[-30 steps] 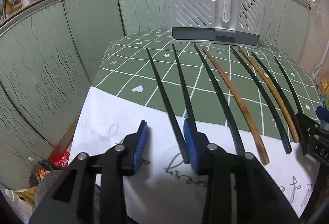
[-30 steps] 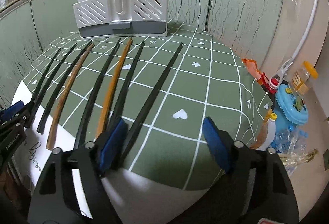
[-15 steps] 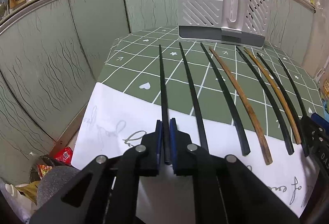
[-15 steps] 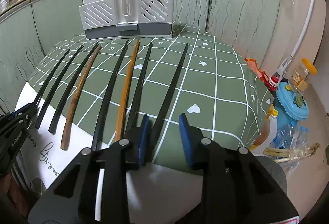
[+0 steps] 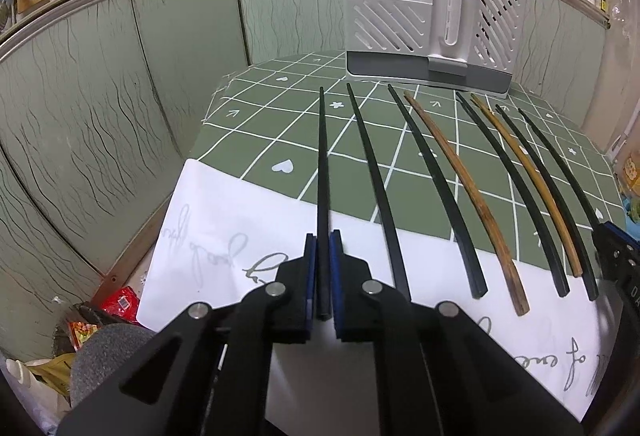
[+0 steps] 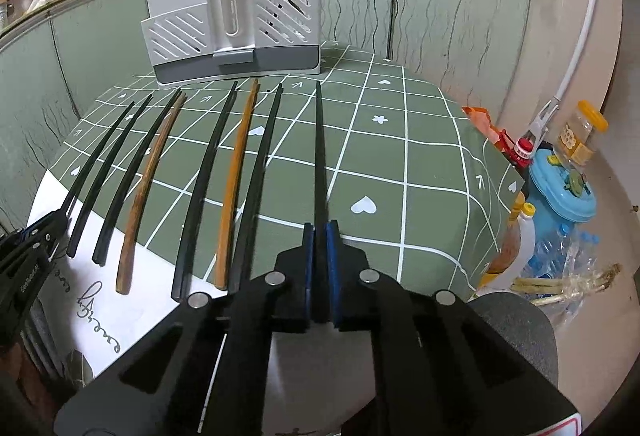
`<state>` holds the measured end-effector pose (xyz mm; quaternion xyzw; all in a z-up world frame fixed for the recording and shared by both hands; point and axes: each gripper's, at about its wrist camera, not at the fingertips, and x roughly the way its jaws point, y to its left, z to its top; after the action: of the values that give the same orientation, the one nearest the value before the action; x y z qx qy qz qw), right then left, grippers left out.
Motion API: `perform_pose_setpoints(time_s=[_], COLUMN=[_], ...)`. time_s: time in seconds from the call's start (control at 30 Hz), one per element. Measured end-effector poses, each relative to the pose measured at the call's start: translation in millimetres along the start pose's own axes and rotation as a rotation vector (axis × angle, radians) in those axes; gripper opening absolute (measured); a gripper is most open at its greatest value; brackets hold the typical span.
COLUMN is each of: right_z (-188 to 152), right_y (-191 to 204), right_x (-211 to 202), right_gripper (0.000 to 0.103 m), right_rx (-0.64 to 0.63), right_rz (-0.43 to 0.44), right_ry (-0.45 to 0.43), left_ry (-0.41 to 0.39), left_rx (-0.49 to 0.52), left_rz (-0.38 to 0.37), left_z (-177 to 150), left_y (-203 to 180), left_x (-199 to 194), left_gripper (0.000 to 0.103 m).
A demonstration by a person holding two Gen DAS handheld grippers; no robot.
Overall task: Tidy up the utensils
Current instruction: 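Lift both held black chopsticks off the cloth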
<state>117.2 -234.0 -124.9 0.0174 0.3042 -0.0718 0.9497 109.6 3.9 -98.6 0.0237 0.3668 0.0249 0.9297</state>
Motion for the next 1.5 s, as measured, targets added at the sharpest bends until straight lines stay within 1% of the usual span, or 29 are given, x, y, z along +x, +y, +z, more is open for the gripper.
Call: perform_pose_setpoints(time_s=[0.4, 0.67, 1.1, 1.5], right_z=[3, 12, 28, 50], right_y=[-8, -13, -16, -18], right_x=[-3, -9, -28, -42], right_gripper=[0.006, 0.006, 0.006, 0.006], right_rx=[0.005, -0.002, 0.002, -0.025], right_rz=[0.027, 0.031, 0.058, 0.083], right_ry=[0.003, 0.004, -0.02, -0.021], left_ry=[0.013, 0.008, -0.025, -0.026], left_rx=[-0.021, -0.029, -0.02, 0.013], left_rz=[-0.041, -0.049, -0.061, -0.08], left_z=[2, 5, 25, 44], left_y=[7, 12, 18, 19], left_x=[0, -4, -22, -32], left_gripper=[0.008, 0.008, 0.008, 0.008])
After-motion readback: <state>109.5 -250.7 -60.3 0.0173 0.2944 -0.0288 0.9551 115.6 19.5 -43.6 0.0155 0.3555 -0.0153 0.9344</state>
